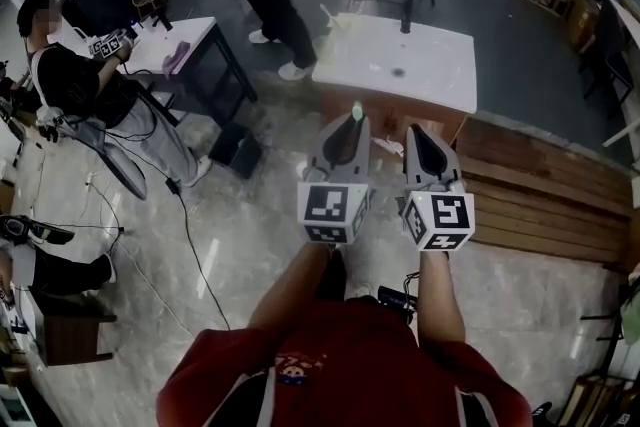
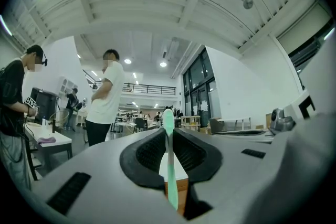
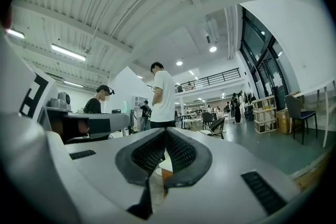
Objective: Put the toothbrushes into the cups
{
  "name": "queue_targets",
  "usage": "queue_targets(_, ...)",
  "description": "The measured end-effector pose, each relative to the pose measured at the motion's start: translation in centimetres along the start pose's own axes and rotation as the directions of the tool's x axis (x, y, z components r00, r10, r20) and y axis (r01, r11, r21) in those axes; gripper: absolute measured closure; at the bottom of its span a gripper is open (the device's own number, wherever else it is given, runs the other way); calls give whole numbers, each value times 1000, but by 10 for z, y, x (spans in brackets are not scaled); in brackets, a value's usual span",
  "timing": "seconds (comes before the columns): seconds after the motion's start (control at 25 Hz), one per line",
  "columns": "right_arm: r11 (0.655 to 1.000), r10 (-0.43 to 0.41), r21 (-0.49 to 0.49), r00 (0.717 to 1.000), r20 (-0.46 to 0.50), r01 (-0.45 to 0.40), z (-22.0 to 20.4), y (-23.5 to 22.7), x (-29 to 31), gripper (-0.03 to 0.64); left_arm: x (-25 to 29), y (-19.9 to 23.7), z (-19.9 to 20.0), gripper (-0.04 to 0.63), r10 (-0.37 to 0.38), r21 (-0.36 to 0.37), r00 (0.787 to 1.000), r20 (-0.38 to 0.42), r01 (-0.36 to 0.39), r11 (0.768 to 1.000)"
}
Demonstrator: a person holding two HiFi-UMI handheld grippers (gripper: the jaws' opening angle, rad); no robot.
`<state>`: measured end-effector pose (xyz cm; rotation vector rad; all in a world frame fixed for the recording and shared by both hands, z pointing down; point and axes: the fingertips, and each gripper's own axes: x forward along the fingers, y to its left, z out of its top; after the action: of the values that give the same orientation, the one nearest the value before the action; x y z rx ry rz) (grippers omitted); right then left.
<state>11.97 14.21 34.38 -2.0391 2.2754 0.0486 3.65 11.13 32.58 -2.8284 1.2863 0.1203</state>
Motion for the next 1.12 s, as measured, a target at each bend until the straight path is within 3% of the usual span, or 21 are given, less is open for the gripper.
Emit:
queue_targets(0.4, 999, 7, -35, 1000, -8, -7, -14, -15, 62, 588, 53, 35, -12, 534, 1, -23, 1000, 24, 0, 1000)
queue_targets(0.76, 998, -27, -61, 1000, -2, 27, -14, -18, 152, 588, 114, 106, -15, 534, 7, -54, 1000, 27, -6, 999)
queue_targets(1.12, 995, -2, -101, 1000, -31, -2, -21, 10, 252, 588, 165, 192, -19, 534, 5, -82, 1000, 30, -2, 997)
